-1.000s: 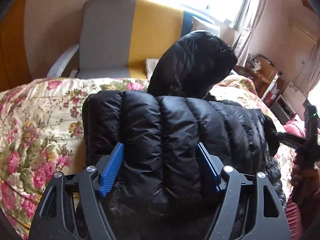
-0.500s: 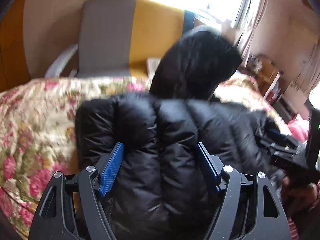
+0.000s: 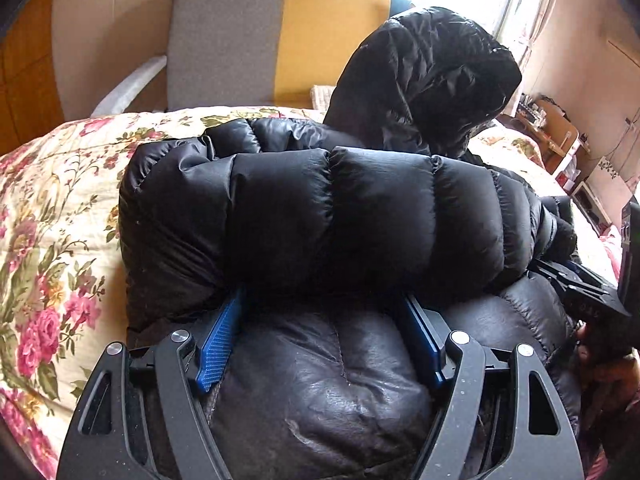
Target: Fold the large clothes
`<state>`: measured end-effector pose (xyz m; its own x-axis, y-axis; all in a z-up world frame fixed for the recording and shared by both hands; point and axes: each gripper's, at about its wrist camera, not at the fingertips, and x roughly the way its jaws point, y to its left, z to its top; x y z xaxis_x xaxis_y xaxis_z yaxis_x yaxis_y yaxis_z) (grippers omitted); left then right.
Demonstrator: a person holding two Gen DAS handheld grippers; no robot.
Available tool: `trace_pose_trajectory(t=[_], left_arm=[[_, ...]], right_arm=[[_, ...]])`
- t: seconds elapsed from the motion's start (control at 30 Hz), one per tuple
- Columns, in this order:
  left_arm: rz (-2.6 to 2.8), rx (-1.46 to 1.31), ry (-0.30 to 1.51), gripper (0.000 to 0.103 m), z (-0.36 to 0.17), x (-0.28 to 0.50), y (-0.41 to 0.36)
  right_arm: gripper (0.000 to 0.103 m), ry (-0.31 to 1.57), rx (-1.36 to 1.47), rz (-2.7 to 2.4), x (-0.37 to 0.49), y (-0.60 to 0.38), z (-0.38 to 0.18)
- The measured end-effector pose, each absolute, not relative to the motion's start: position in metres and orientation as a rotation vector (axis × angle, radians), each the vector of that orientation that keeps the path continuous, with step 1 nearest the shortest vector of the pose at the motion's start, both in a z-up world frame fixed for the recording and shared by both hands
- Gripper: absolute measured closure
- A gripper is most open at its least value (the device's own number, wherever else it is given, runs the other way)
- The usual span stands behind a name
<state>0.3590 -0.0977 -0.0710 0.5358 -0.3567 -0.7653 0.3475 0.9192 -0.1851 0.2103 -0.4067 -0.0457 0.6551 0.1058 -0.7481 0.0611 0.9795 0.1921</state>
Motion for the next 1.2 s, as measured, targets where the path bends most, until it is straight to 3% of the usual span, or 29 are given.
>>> trace_pose_trajectory(t=[0.13,0.2,0.4,0.63,0.83,0.9,0.93,0.97,1.03,1.2], left_arm=[[-0.379,-0.001,0.902,0.029,-0.058,0.349,-0.098],[-0.377,-0.03,0.881,0.023,-0.047,0.34,-0.093],[-0.357,-0.084,0.81,0.023,-0.022,0.32,-0.083],[-0.401,-0.153,0.79,0.023,-0.013,0.309,-0.078],[-0.417,-0.186,0.782,0.023,-0.008,0.312,-0.069],[-0.419,-0.186,0.779,0.023,-0.007,0.313,-0.068],[-0.415,-0.185,0.776,0.023,-0.006,0.314,-0.068],[-0.414,-0.186,0.776,0.023,-0.005,0.314,-0.067],[-0.42,-0.198,0.767,0.023,-0.001,0.315,-0.066],[-0.437,-0.234,0.713,0.023,0.02,0.314,-0.063]], right_arm=[[0.021,0.906,0.19,0.05,0.21,-0.407,-0.032],[0.015,0.921,0.21,0.089,0.21,-0.413,-0.023],[0.013,0.785,0.324,0.12,0.214,-0.449,0.045],[0.013,0.656,0.326,-0.041,0.319,-0.472,0.098],[0.013,0.676,0.292,-0.042,0.387,-0.466,0.106],[0.04,0.711,0.306,-0.023,0.4,-0.469,0.101],[0.071,0.734,0.317,-0.006,0.402,-0.47,0.098],[0.084,0.748,0.343,0.024,0.402,-0.47,0.095],[0.092,0.735,0.351,0.042,0.389,-0.469,0.094],[0.094,0.68,0.323,0.186,0.311,-0.437,0.092]])
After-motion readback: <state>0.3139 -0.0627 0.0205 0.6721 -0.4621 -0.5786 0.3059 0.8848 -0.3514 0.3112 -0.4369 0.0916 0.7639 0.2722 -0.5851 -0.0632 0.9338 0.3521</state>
